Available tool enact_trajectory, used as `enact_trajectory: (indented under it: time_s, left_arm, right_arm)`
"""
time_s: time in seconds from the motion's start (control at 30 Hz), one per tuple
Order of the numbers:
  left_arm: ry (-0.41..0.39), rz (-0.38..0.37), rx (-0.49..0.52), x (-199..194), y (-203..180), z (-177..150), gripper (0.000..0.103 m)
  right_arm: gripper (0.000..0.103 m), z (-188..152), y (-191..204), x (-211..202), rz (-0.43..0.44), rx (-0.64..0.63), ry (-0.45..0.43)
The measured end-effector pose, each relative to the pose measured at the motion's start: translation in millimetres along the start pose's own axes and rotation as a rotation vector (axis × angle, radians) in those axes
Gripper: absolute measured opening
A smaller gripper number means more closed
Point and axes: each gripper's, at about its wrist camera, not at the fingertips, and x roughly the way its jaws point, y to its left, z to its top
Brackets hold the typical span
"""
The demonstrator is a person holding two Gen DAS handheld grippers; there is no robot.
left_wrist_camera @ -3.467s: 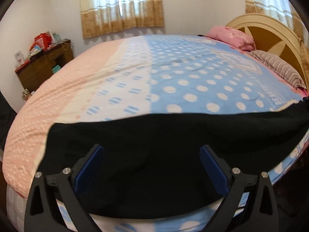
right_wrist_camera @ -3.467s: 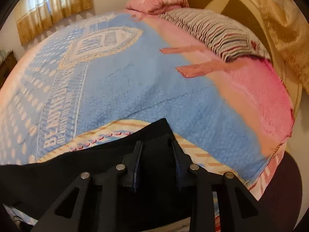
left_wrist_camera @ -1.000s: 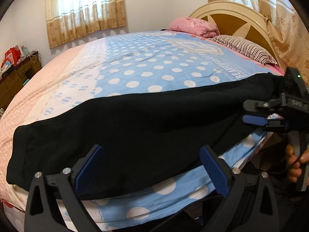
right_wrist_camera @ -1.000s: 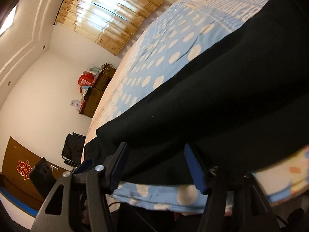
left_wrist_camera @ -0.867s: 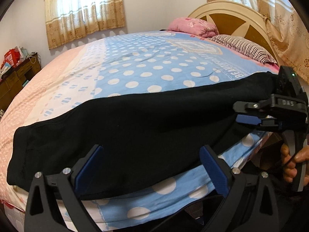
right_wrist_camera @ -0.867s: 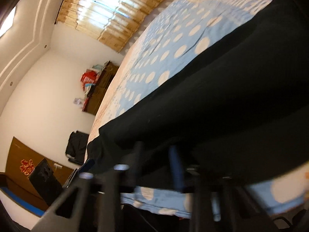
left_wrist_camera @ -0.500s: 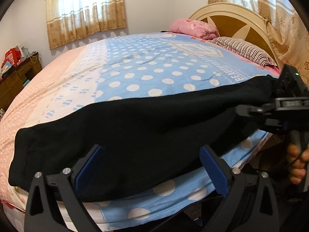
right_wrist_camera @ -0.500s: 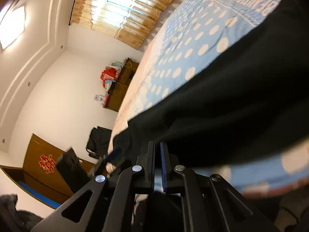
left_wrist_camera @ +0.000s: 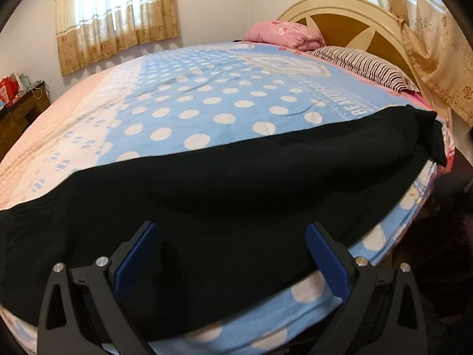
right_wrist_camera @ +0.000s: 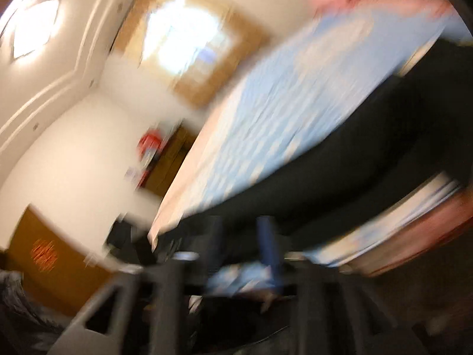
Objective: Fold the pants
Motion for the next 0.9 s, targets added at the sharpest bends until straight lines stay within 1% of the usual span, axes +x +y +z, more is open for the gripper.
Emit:
enact_trajectory:
  time_s: [0.03, 0.1, 0.13, 0.17, 0.2, 0.27, 0.33, 0.37, 0.4, 0.43, 0.5, 0.57, 0.6, 0.67, 0.7, 0.73, 0.83, 0.9]
  left_arm:
    - [0.013, -0.006, -0.007, 5, 0, 0, 0.101]
    - [0.037, -0.009, -0.014, 12, -1, -3, 0.101]
    - [0.047, -0.006, -0.016, 14, -2, -4, 0.101]
    - [0.054, -0.002, -0.015, 16, -3, -5, 0.101]
    - [0.055, 0.002, -0.010, 17, -4, -6, 0.101]
    - [0.059, 0.007, -0.003, 18, -5, -6, 0.102]
    - [0.061, 0.010, 0.003, 18, -5, -6, 0.101]
    - [0.062, 0.012, 0.007, 18, -6, -6, 0.102]
    - [0.063, 0.013, 0.009, 18, -5, -7, 0.102]
    - [0.064, 0.015, 0.010, 17, -5, -7, 0.102]
    - [0.066, 0.020, 0.010, 17, -5, -7, 0.102]
    - [0.068, 0.022, 0.011, 18, -5, -7, 0.102]
    - [0.068, 0.023, 0.012, 17, -5, -7, 0.102]
    - [0.069, 0.024, 0.014, 17, -5, -8, 0.102]
    - [0.068, 0.025, 0.015, 17, -5, -8, 0.102]
    - [0.068, 0.026, 0.015, 17, -6, -8, 0.102]
    - [0.068, 0.024, 0.012, 17, -5, -7, 0.102]
    - [0.069, 0.023, 0.012, 18, -6, -6, 0.102]
  right_arm:
    - [0.077, 11, -14, -25, -0.054, 0.034, -0.101]
    - [0.079, 23, -42, -60, -0.128, 0.131, -0.234]
    - [0.079, 28, -57, -74, -0.178, 0.178, -0.278]
    - [0.079, 32, -67, -82, -0.254, 0.197, -0.295]
    - [0.079, 36, -74, -85, -0.347, 0.187, -0.292]
    - [0.078, 41, -79, -79, -0.455, 0.119, -0.247]
    - [0.074, 41, -77, -68, -0.496, 0.069, -0.209]
    - [0.073, 40, -75, -59, -0.555, 0.040, -0.191]
    - [0.073, 40, -75, -48, -0.590, 0.031, -0.177]
    - [0.071, 36, -81, -49, -0.613, 0.029, -0.161]
    - [0.070, 31, -79, -41, -0.668, -0.010, -0.146]
    - [0.056, 30, -72, -36, -0.755, -0.072, -0.118]
    - [0.042, 30, -71, -38, -0.794, -0.090, -0.103]
    - [0.028, 28, -73, -54, -0.744, -0.061, -0.095]
    - [0.016, 28, -74, -60, -0.727, -0.053, -0.092]
    - [0.009, 31, -71, -66, -0.712, -0.053, -0.091]
    - [0.004, 40, -64, -64, -0.733, -0.101, -0.106]
    - [0.004, 58, -54, -59, -0.761, -0.177, -0.129]
